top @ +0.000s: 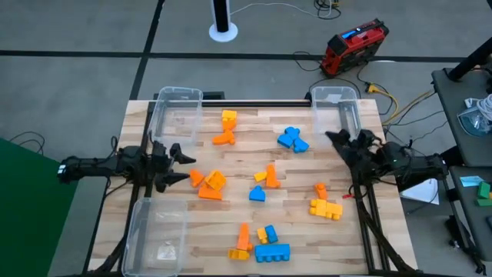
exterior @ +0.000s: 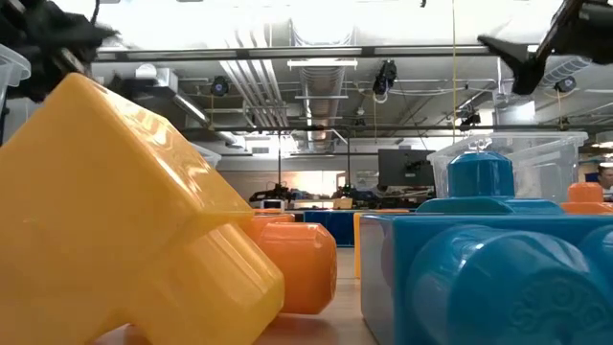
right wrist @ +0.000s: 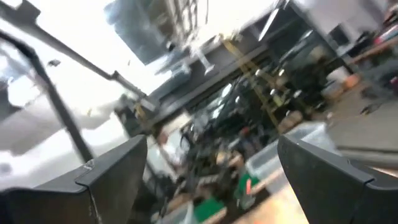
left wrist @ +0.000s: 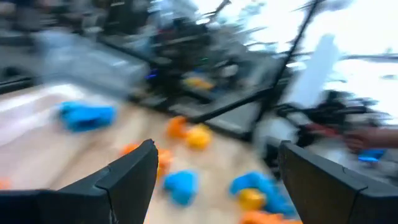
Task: Sort blocks
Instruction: Put the middle left yellow game piece into the top left transparent bin
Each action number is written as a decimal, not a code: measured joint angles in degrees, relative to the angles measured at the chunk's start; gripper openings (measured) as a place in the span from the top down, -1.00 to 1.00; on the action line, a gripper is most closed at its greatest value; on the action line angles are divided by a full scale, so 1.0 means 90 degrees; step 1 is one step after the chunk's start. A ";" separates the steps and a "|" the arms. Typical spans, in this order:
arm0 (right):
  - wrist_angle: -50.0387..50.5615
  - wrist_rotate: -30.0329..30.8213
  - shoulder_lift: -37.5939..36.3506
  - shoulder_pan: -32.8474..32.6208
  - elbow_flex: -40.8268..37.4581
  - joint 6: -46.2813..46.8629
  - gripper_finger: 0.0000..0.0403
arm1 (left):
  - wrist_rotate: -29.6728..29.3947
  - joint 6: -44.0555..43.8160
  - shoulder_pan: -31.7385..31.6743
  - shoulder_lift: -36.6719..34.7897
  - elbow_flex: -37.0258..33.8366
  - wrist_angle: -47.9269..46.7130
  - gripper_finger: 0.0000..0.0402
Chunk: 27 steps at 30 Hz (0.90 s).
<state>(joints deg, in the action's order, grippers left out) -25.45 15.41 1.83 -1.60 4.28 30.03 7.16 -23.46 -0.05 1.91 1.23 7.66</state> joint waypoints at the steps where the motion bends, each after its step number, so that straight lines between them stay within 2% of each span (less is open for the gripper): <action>1: -0.0021 0.0093 0.0053 0.0000 0.0131 -0.0006 -0.75 | 0.0326 -0.0091 0.0000 0.0000 0.0000 0.0329 -0.51; 3: -0.0018 0.0263 0.0209 -0.0001 0.0428 -0.0064 -0.75 | 0.0738 -0.0267 0.0002 0.0000 0.0000 0.1079 -0.51; 5: 0.0025 0.0528 0.0441 -0.0001 0.0762 -0.0072 -0.75 | 0.0857 -0.0376 0.0002 -0.0002 0.0000 0.1863 -0.51; 9: 0.0324 0.1112 0.1102 0.0001 0.1573 -0.0068 -0.75 | 0.0552 -0.0403 0.0002 -0.0002 0.0002 0.3233 -0.51; 12: 0.0544 0.1558 0.1764 0.0001 0.2229 -0.0142 -0.75 | 0.0176 -0.0403 0.0002 0.0000 0.0119 0.3532 -0.51; 16: 0.0570 0.1803 0.2755 0.0020 0.3163 -0.0647 -0.75 | -0.0370 -0.0164 0.0002 0.0000 0.0708 0.2833 -0.51; 22: 0.0967 0.1799 0.3998 0.0242 0.4832 -0.1661 -0.75 | -0.1509 -0.0050 0.0002 0.0250 0.2110 0.1657 -0.51; 24: 0.1646 0.1799 0.4282 0.0430 0.5511 -0.1654 -0.75 | -0.1735 0.0059 0.0000 0.0416 0.2666 0.1103 -0.51; 27: 0.3089 0.1797 0.4697 0.0723 0.6545 -0.1403 -0.75 | -0.1739 0.0336 0.0002 0.0842 0.3538 -0.0042 -0.51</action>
<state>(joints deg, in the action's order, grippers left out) 2.35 31.58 44.10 4.91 63.19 17.40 -8.49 -20.44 -0.03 9.49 33.08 7.28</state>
